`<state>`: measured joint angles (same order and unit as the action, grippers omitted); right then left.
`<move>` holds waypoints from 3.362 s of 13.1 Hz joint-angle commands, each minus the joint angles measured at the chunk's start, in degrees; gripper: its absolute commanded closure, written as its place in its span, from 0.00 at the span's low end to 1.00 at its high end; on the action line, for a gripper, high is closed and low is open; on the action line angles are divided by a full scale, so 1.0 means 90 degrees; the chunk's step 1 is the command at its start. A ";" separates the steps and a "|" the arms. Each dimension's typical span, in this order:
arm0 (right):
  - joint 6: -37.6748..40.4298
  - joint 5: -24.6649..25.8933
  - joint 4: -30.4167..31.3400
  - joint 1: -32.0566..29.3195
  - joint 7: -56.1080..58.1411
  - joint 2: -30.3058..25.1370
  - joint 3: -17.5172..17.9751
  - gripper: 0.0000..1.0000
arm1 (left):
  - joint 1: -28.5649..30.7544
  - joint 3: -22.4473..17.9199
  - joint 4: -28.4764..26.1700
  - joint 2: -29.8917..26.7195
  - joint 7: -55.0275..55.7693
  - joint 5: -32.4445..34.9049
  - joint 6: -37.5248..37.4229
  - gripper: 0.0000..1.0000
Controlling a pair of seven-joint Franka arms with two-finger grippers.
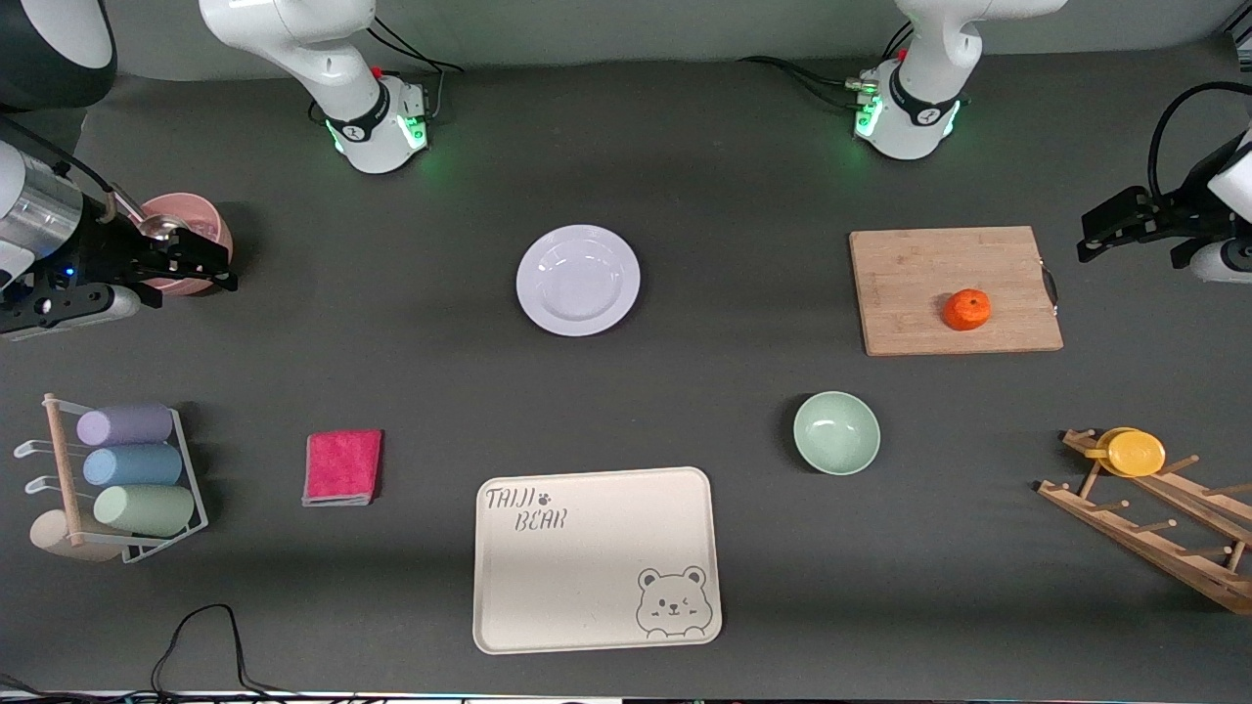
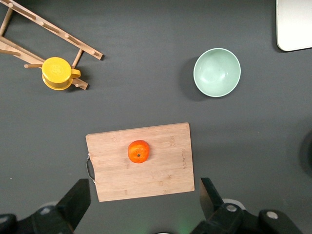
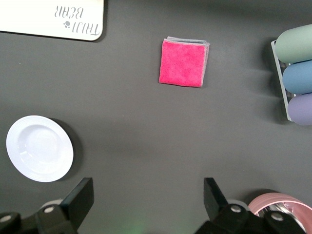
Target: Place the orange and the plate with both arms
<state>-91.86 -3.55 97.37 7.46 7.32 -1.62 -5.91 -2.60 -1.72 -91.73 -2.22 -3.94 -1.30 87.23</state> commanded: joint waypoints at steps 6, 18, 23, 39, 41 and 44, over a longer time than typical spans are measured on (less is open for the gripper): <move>0.0226 0.0004 -0.0008 0.0040 -0.0071 -0.0122 -0.0066 0.00 | 0.0006 -0.0005 -0.0032 -0.0027 0.0048 -0.0022 -0.0132 0.00; 0.0227 0.0004 -0.0028 0.0031 -0.0071 -0.0113 -0.0066 0.00 | 0.0172 -0.0063 -0.2942 -0.2586 0.0038 0.0447 0.0326 0.00; 0.0187 0.0042 -0.0038 0.0040 -0.0061 -0.0074 -0.0027 0.00 | 0.0162 -0.0073 -0.4140 -0.2342 0.0038 0.0447 0.1866 0.00; 0.0246 0.0111 -0.0057 0.0216 -0.0100 0.0024 0.0012 0.00 | 0.0426 -0.0102 -0.7122 0.0509 -0.0118 0.0476 0.8148 0.00; 0.0343 0.0121 -0.0018 0.0216 -0.0090 0.0024 0.0012 0.00 | 0.0426 -0.0102 -0.7122 0.0646 -0.0118 0.0476 0.8169 0.00; 0.0480 0.0121 -0.0115 0.0216 -0.0100 0.0034 0.0012 0.00 | 0.0426 -0.0122 -0.7142 0.0793 -0.0118 0.0476 0.8169 0.00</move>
<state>-88.74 -1.63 97.50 9.10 7.21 -1.40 -5.56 0.79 -2.70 -155.56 4.51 -4.54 2.17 160.00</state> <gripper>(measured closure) 0.000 0.000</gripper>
